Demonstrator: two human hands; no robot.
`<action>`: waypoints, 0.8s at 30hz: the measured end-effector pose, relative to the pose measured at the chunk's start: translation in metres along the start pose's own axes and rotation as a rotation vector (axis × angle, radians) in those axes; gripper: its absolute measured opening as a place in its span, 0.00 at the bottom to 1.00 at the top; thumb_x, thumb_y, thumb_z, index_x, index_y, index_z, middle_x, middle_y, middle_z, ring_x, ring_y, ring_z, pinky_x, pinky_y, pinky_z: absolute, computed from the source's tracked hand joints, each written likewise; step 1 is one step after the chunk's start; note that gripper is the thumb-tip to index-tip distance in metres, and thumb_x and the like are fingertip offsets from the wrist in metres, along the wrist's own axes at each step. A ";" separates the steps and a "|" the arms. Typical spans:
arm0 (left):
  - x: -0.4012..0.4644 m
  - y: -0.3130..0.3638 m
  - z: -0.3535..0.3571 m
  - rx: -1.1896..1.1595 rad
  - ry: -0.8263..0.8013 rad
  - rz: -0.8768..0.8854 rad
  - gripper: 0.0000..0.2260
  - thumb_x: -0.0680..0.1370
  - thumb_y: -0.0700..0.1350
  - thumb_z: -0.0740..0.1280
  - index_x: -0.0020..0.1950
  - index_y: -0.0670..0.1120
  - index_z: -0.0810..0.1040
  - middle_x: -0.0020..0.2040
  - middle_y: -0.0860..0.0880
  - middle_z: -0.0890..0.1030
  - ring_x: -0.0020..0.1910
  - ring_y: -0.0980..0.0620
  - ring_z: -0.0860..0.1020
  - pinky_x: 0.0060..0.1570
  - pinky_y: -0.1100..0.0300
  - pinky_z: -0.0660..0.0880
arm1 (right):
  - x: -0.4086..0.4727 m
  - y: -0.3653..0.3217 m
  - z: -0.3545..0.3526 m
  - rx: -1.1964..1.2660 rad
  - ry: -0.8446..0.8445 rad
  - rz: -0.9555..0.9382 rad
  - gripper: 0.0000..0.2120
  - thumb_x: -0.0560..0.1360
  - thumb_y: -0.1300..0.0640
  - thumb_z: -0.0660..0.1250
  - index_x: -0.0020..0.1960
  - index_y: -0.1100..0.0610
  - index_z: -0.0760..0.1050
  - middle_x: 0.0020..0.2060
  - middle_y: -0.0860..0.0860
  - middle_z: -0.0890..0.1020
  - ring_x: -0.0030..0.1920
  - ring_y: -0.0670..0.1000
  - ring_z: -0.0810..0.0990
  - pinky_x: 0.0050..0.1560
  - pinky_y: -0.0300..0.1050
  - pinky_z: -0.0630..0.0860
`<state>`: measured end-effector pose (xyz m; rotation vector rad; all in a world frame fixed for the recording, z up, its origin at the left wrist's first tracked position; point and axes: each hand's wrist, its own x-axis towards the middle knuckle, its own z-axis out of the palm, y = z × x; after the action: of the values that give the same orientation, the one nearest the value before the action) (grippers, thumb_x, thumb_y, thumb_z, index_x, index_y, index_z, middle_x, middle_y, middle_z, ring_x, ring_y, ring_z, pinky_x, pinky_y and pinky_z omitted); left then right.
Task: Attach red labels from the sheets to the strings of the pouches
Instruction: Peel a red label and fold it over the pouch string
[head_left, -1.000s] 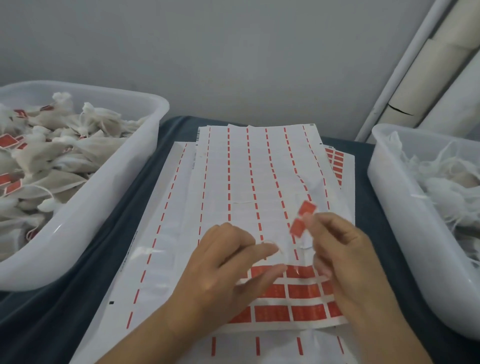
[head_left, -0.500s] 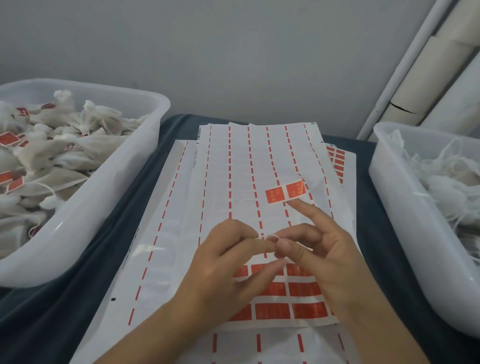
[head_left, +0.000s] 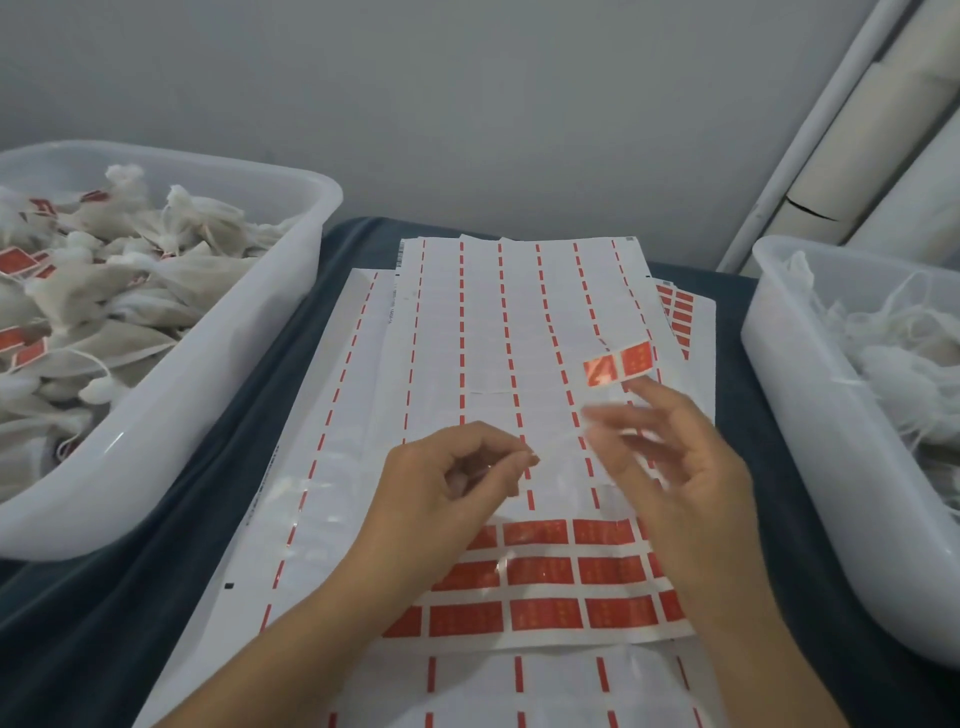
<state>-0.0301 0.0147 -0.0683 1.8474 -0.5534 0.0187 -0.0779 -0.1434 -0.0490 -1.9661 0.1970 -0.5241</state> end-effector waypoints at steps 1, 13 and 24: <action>0.001 0.000 -0.001 -0.022 -0.004 -0.021 0.09 0.74 0.46 0.68 0.38 0.61 0.76 0.35 0.69 0.78 0.41 0.68 0.77 0.38 0.79 0.70 | 0.000 -0.002 -0.002 0.046 0.041 0.029 0.19 0.63 0.34 0.68 0.52 0.37 0.73 0.48 0.24 0.76 0.51 0.31 0.76 0.45 0.32 0.74; 0.001 0.000 -0.003 -0.035 -0.084 -0.003 0.10 0.74 0.43 0.67 0.38 0.59 0.77 0.35 0.66 0.79 0.40 0.65 0.78 0.39 0.77 0.71 | -0.003 0.000 0.004 0.008 -0.327 -0.033 0.08 0.66 0.43 0.63 0.43 0.44 0.76 0.49 0.33 0.79 0.54 0.37 0.76 0.52 0.24 0.70; 0.002 0.003 -0.005 -0.091 -0.109 -0.047 0.11 0.74 0.45 0.66 0.35 0.59 0.77 0.31 0.64 0.79 0.37 0.67 0.77 0.35 0.79 0.69 | 0.000 0.007 -0.001 -0.046 -0.337 -0.084 0.04 0.67 0.46 0.64 0.41 0.43 0.75 0.43 0.37 0.81 0.48 0.40 0.79 0.46 0.26 0.74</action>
<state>-0.0283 0.0178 -0.0639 1.7793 -0.5772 -0.1373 -0.0773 -0.1471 -0.0550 -2.0806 -0.0866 -0.2361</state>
